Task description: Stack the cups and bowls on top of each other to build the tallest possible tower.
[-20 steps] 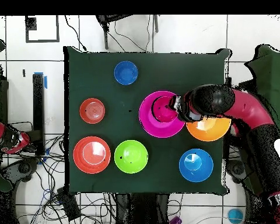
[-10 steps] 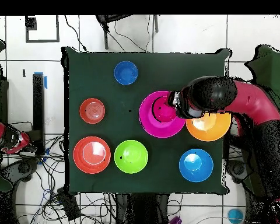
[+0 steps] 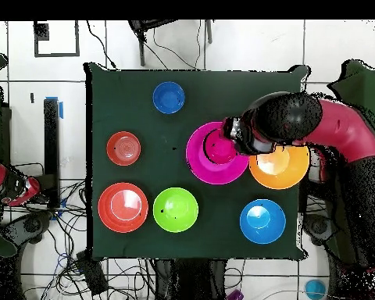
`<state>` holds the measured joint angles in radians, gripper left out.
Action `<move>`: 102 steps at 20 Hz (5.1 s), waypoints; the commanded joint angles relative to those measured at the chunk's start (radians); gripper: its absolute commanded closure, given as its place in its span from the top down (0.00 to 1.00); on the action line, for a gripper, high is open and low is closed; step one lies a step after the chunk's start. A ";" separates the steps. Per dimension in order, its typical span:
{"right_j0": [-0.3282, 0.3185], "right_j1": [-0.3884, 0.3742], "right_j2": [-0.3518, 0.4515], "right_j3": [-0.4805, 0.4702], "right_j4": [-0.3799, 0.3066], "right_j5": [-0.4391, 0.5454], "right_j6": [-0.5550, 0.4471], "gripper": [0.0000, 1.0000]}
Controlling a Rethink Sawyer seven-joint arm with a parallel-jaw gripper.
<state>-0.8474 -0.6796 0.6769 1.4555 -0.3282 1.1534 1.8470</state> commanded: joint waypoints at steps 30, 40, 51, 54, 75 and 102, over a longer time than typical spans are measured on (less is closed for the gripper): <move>0.129 0.083 -0.086 -0.127 0.122 -0.169 0.113 1.00; 0.117 0.091 -0.064 -0.106 0.176 -0.225 0.109 1.00; 0.129 0.099 -0.069 -0.126 0.244 -0.247 0.104 1.00; 0.136 0.102 -0.076 -0.135 0.253 -0.249 0.107 1.00; 0.152 0.120 -0.072 -0.152 0.313 -0.293 0.120 1.00; 0.229 0.160 -0.099 -0.257 0.448 -0.372 0.174 1.00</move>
<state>-0.6762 -0.5771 0.6312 1.2345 0.1025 0.8299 1.8476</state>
